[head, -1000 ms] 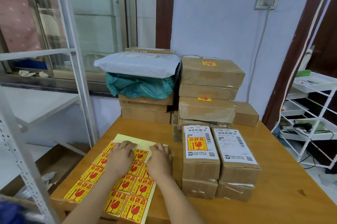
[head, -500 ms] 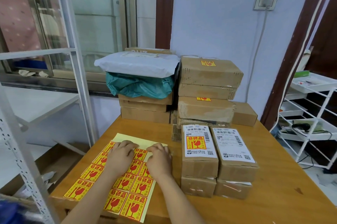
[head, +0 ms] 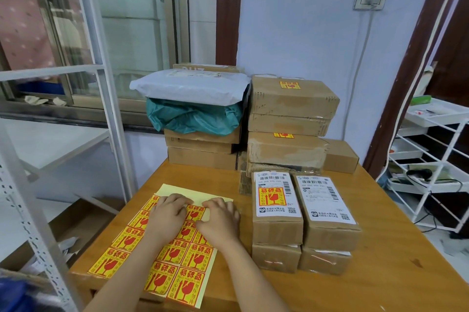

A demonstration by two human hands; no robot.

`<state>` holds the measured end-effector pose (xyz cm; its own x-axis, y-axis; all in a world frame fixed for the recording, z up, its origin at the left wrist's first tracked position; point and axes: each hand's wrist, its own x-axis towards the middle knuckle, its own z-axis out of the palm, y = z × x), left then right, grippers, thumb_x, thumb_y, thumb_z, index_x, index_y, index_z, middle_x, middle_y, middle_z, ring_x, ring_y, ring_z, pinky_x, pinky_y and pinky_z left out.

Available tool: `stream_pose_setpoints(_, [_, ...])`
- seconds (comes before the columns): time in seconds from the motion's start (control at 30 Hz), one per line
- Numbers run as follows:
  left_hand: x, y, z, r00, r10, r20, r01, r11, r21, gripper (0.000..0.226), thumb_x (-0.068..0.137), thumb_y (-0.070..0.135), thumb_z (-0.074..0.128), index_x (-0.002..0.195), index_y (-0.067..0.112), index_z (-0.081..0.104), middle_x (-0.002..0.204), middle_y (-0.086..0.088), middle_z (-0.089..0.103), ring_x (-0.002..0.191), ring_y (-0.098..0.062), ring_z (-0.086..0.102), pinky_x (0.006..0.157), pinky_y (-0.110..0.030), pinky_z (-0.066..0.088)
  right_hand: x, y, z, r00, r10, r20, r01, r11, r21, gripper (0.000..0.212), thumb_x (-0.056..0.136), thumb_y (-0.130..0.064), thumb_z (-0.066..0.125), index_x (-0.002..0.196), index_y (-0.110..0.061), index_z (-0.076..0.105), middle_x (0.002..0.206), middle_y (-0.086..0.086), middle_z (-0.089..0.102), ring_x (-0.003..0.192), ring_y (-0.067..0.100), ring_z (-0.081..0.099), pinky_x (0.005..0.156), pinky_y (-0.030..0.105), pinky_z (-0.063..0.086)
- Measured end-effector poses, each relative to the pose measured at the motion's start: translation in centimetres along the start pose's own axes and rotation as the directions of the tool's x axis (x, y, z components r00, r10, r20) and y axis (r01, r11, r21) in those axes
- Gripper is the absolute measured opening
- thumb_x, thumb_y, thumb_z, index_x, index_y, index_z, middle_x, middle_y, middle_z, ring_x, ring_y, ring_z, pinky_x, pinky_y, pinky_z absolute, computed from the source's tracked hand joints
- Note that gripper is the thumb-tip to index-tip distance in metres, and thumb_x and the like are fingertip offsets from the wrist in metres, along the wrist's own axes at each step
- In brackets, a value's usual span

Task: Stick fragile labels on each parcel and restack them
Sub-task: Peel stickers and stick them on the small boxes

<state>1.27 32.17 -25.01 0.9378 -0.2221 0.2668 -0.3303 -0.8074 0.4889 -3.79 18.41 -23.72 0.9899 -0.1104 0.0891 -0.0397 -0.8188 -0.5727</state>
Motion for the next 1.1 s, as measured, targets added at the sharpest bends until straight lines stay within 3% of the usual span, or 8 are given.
stream_pose_setpoints(0.6, [-0.03, 0.09, -0.12, 1.000, -0.010, -0.004, 0.010, 1.000, -0.007, 0.032, 0.098, 0.019, 0.040, 0.118, 0.032, 0.061, 0.130, 0.011, 0.052, 0.121, -0.013, 0.038, 0.100, -0.034, 0.031, 0.15, 0.19, 0.00, 0.998, 0.015, -0.068, -0.011, 0.999, 0.051, 0.038, 0.096, -0.035, 0.050, 0.132, -0.026, 0.050, 0.136, -0.009, 0.045, 0.129, 0.017, 0.032, 0.108, 0.036, 0.022])
stream_pose_setpoints(0.8, [-0.02, 0.02, -0.12, 1.000, -0.014, -0.006, 0.014, 1.000, -0.011, 0.032, 0.098, 0.019, 0.041, 0.118, 0.032, 0.061, 0.130, 0.010, 0.053, 0.122, -0.014, 0.038, 0.101, -0.035, 0.031, 0.01, 0.16, -0.23, 1.000, 0.001, -0.008, -0.001, 0.997, 0.071, 0.043, 0.090, -0.026, 0.051, 0.132, -0.029, 0.048, 0.134, -0.010, 0.044, 0.127, 0.017, 0.031, 0.106, 0.036, 0.021])
stream_pose_setpoints(1.1, [-0.05, 0.09, -0.22, 1.000, -0.014, -0.015, 0.014, 1.000, -0.026, 0.031, 0.098, 0.019, 0.041, 0.118, 0.030, 0.063, 0.129, 0.009, 0.054, 0.121, -0.013, 0.038, 0.101, -0.034, 0.032, 0.02, 0.19, -0.15, 1.000, -0.006, -0.012, 0.006, 0.998, 0.061, 0.044, 0.089, -0.028, 0.053, 0.133, -0.030, 0.048, 0.135, -0.010, 0.044, 0.127, 0.017, 0.031, 0.106, 0.036, 0.023])
